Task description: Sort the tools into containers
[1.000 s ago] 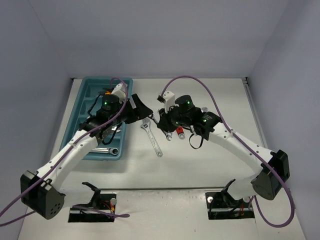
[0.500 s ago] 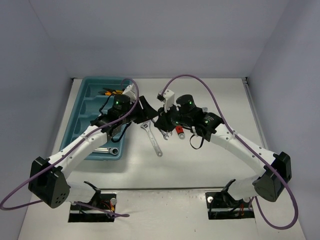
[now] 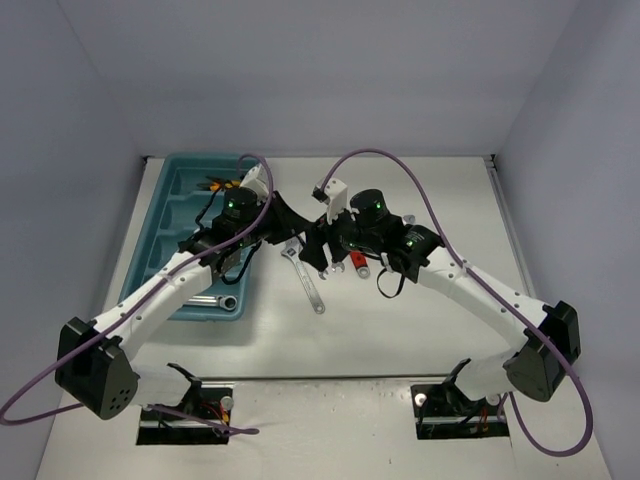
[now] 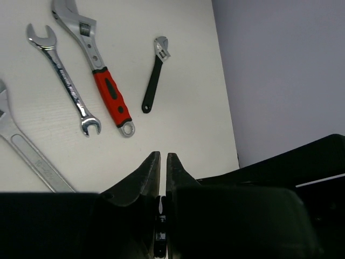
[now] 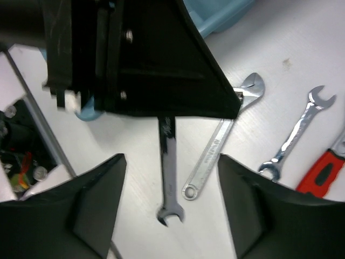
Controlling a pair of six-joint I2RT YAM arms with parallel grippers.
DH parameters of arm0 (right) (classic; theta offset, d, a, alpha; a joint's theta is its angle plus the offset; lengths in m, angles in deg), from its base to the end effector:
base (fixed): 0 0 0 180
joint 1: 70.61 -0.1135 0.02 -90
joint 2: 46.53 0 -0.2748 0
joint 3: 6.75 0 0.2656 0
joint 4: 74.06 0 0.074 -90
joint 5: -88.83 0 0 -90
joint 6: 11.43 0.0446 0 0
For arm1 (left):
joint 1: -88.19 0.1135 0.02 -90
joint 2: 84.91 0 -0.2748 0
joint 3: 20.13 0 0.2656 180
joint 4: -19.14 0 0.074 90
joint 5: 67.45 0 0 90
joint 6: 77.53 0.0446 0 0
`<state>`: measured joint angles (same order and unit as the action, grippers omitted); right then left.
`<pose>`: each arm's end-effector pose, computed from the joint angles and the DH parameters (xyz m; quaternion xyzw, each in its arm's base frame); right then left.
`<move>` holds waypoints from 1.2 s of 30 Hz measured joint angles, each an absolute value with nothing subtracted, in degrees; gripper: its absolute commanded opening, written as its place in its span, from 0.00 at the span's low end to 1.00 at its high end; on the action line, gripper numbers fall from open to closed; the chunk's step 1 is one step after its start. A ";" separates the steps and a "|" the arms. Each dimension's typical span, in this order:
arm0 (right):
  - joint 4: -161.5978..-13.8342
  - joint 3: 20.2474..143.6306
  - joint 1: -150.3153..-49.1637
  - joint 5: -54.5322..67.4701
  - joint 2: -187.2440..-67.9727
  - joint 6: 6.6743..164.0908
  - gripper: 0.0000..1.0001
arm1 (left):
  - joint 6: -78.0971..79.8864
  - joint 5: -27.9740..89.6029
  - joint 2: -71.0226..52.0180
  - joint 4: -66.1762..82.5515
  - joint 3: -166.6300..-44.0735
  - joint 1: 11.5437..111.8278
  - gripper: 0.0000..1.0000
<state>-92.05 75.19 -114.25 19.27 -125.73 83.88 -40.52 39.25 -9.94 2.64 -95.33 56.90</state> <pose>0.2393 0.2497 0.3657 -0.3585 0.7034 0.3758 0.4853 0.2723 -0.1805 0.3473 -0.0634 0.7938 -0.4844 0.3622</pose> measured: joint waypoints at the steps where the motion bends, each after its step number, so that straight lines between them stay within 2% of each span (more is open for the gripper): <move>1: -91.99 75.19 -114.24 18.91 -125.73 84.10 0.75 | -40.50 39.04 -10.11 1.99 -95.32 57.58 0.00; 7: -91.02 74.25 -114.03 16.30 -124.68 84.33 0.78 | -39.75 39.18 -12.92 -0.63 -94.50 68.05 0.00; 18: -91.19 65.59 -107.66 14.93 -112.85 84.74 0.79 | -35.67 38.74 -14.39 -2.78 -89.83 94.35 0.01; 27: -93.10 62.27 -103.64 14.65 -110.60 84.64 0.78 | -31.93 37.60 -4.74 -5.09 -88.78 99.33 0.43; 30: -93.70 62.20 -103.63 14.62 -110.97 84.52 0.78 | -30.47 36.92 -3.94 -5.34 -88.78 100.34 0.53; 32: -93.95 62.20 -103.63 14.57 -111.59 84.51 0.78 | -29.94 36.56 -3.58 -5.62 -88.80 100.85 0.56; 36: -94.43 62.20 -103.63 13.21 -113.36 84.77 0.76 | -29.40 35.84 -3.67 -7.98 -89.07 101.09 0.57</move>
